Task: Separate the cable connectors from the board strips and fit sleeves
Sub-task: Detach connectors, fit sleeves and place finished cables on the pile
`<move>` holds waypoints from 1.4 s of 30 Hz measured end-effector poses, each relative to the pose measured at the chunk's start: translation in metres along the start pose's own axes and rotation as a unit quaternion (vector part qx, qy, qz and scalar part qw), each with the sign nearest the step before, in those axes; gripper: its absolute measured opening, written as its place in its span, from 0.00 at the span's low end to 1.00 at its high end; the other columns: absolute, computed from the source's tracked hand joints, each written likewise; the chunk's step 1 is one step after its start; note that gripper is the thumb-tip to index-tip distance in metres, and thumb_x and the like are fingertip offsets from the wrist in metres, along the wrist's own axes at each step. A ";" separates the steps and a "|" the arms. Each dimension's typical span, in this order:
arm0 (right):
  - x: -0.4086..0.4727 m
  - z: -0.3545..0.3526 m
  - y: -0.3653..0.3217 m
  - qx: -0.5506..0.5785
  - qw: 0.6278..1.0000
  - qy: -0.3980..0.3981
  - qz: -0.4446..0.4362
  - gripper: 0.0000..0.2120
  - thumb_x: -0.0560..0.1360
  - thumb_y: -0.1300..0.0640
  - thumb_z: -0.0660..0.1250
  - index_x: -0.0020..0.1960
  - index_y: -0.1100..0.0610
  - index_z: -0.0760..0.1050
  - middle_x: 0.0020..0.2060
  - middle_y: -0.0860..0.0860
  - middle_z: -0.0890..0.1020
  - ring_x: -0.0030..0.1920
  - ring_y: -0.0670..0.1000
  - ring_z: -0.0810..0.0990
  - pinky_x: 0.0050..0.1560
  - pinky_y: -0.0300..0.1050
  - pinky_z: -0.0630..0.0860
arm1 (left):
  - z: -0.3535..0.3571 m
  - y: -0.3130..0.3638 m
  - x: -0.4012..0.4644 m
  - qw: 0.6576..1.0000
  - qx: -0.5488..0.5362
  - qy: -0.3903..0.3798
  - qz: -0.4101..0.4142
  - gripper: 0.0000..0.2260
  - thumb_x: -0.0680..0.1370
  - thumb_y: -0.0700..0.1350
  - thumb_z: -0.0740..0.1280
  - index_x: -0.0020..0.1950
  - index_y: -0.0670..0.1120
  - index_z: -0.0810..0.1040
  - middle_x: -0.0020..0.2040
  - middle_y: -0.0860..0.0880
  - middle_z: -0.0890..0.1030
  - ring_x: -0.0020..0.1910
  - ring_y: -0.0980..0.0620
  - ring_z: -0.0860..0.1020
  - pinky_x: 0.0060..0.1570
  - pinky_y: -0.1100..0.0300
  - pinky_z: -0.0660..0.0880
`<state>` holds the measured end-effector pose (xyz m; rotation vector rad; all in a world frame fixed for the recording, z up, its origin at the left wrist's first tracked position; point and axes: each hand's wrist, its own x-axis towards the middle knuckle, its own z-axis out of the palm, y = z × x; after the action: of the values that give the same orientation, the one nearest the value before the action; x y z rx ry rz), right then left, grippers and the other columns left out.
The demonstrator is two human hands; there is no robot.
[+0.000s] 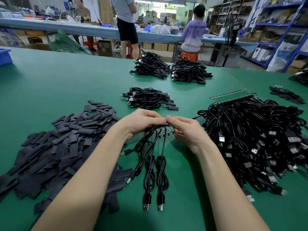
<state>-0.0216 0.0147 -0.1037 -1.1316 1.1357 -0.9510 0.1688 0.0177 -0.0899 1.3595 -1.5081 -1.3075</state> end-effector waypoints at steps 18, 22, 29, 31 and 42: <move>-0.001 -0.001 -0.008 0.105 0.994 -0.029 0.033 0.08 0.63 0.45 0.81 0.38 0.48 0.87 0.37 0.44 0.84 0.32 0.42 0.76 0.32 0.34 0.71 | 0.000 0.003 -0.001 0.997 -0.061 -0.037 -0.039 0.11 0.74 0.56 0.74 0.52 0.51 0.86 0.51 0.51 0.84 0.47 0.53 0.77 0.50 0.56 0.73; -0.003 0.003 -0.016 -0.020 0.992 0.090 -0.089 0.04 0.71 0.47 0.79 0.41 0.45 0.87 0.36 0.41 0.85 0.31 0.42 0.77 0.30 0.33 0.70 | -0.006 0.004 -0.004 0.996 0.042 -0.018 -0.081 0.16 0.79 0.64 0.65 0.55 0.55 0.83 0.60 0.52 0.82 0.49 0.52 0.79 0.42 0.59 0.76; -0.006 0.022 -0.022 0.054 0.977 0.127 -0.165 0.03 0.75 0.52 0.77 0.44 0.50 0.85 0.38 0.44 0.87 0.36 0.44 0.85 0.30 0.33 0.74 | -0.015 0.014 -0.004 0.994 0.072 0.079 0.020 0.21 0.80 0.65 0.63 0.42 0.52 0.86 0.50 0.55 0.86 0.52 0.54 0.83 0.54 0.58 0.78; -0.006 0.022 -0.022 0.089 0.971 0.145 -0.166 0.03 0.75 0.53 0.77 0.45 0.51 0.85 0.38 0.45 0.87 0.37 0.44 0.86 0.30 0.34 0.75 | -0.015 0.020 -0.007 0.995 0.046 0.071 0.043 0.19 0.81 0.63 0.63 0.42 0.52 0.85 0.47 0.55 0.86 0.45 0.52 0.85 0.47 0.62 0.80; -0.004 0.026 -0.023 0.100 0.962 0.186 -0.171 0.04 0.74 0.53 0.78 0.43 0.52 0.85 0.32 0.40 0.84 0.30 0.36 0.77 0.33 0.29 0.71 | 0.002 0.037 -0.018 0.994 0.071 -0.076 0.020 0.15 0.80 0.54 0.69 0.49 0.42 0.86 0.51 0.47 0.86 0.40 0.49 0.85 0.38 0.62 0.80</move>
<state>0.0026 0.0191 -0.0788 -1.0254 1.1241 -1.5631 0.1607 0.0328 -0.0521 1.3344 -1.7526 -1.3243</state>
